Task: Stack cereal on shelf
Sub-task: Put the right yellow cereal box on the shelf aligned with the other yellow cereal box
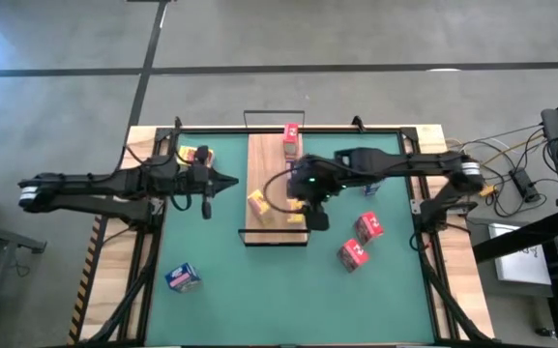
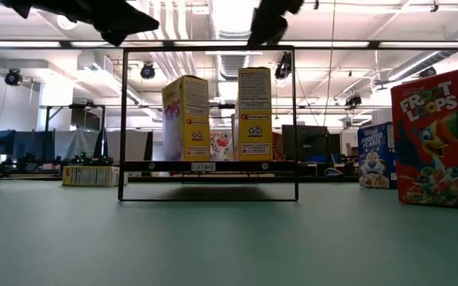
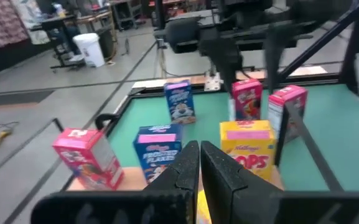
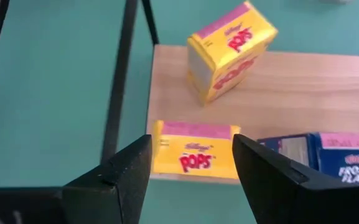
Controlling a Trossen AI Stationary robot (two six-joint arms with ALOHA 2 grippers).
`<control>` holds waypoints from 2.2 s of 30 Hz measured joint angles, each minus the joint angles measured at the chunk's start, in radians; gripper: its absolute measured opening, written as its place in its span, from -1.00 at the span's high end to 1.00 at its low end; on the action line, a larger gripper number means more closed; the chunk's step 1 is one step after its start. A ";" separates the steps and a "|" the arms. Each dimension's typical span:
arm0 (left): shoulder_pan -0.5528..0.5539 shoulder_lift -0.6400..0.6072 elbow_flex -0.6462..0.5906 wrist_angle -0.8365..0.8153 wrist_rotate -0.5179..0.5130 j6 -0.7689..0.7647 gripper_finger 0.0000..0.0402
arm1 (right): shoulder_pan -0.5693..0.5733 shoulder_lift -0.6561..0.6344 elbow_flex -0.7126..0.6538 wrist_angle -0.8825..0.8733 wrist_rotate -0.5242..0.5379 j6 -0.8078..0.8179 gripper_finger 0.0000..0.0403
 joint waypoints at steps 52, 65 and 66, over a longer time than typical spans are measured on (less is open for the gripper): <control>-0.006 0.590 0.587 -0.709 0.141 0.132 -0.19 | 0.028 -0.633 -0.955 0.914 0.005 -0.109 -0.04; -0.002 0.722 0.727 -0.849 0.149 0.145 -0.21 | 0.028 -0.626 -0.955 0.909 0.005 -0.107 -0.04; -0.002 0.723 0.727 -0.851 0.149 0.142 -0.21 | 0.028 -0.626 -0.955 0.909 0.005 -0.107 -0.04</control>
